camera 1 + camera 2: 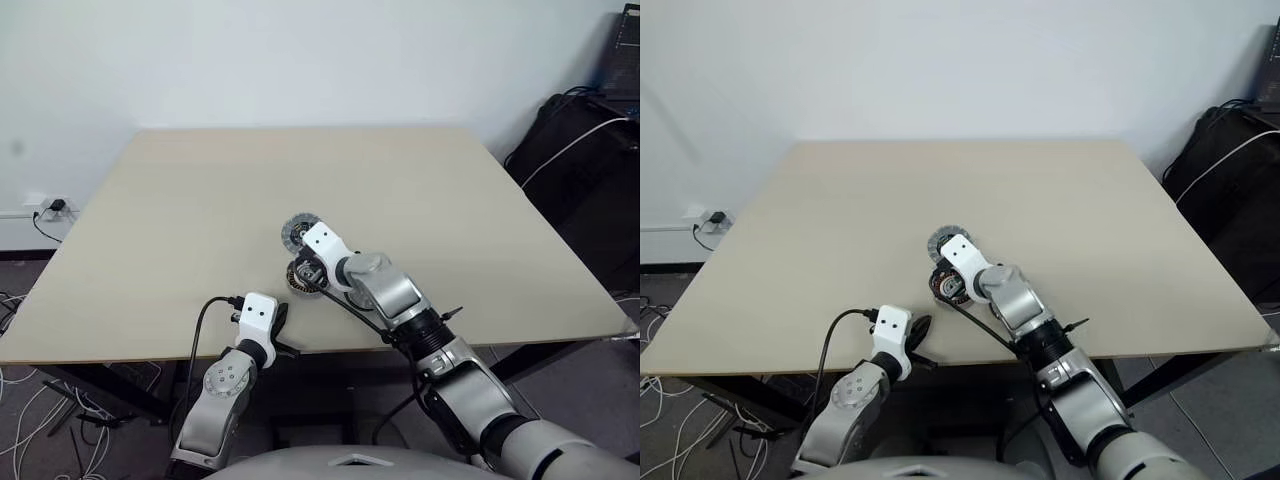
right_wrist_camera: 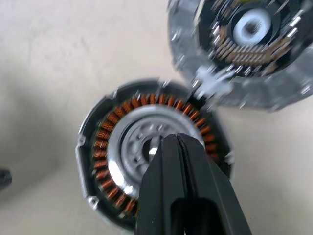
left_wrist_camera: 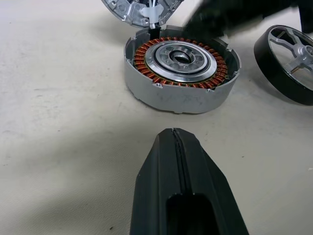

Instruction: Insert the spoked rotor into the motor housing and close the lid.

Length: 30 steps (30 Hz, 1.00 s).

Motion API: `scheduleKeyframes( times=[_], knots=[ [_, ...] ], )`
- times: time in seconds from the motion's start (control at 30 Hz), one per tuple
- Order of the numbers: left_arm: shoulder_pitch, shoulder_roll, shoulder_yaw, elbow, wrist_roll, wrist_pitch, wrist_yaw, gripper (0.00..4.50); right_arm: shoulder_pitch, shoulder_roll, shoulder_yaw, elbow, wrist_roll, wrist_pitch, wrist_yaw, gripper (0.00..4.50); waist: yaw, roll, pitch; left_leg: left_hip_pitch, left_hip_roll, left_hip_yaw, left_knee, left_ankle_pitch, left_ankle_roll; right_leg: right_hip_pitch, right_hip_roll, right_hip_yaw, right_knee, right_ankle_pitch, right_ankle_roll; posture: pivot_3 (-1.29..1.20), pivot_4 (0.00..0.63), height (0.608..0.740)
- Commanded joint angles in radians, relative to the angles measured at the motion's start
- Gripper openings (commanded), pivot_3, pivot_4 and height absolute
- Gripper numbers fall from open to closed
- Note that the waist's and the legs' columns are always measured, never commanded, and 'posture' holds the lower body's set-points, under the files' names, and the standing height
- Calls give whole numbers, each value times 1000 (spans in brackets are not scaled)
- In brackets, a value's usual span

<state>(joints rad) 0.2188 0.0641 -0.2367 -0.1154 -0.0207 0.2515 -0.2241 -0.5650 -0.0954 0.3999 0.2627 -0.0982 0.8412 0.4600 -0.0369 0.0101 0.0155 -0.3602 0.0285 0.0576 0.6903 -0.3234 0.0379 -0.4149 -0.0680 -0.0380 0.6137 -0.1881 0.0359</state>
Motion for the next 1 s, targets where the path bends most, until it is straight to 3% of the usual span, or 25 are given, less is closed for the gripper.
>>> scheduleKeyframes(
  times=[0.03,0.63,1.0],
  knots=[
    [-8,-2,-2,-18,-6,-14,-5,0,-18,6,-3,-11,0,-7,-3,18,0,0,0,0,0,0,0,0,0,0,0,0,0,0,0,0,0,740],
    [-7,-4,-2,-16,-9,-11,-6,0,8,-21,52,-65,29,0,106,18,0,0,0,0,0,0,0,0,0,0,0,0,0,0,0,0,0,740],
    [-3,0,-2,-17,-6,-12,-9,0,48,-14,-12,-118,37,-68,31,18,1,0,0,0,0,0,0,0,0,0,0,0,0,0,0,0,0,740]
  ],
)
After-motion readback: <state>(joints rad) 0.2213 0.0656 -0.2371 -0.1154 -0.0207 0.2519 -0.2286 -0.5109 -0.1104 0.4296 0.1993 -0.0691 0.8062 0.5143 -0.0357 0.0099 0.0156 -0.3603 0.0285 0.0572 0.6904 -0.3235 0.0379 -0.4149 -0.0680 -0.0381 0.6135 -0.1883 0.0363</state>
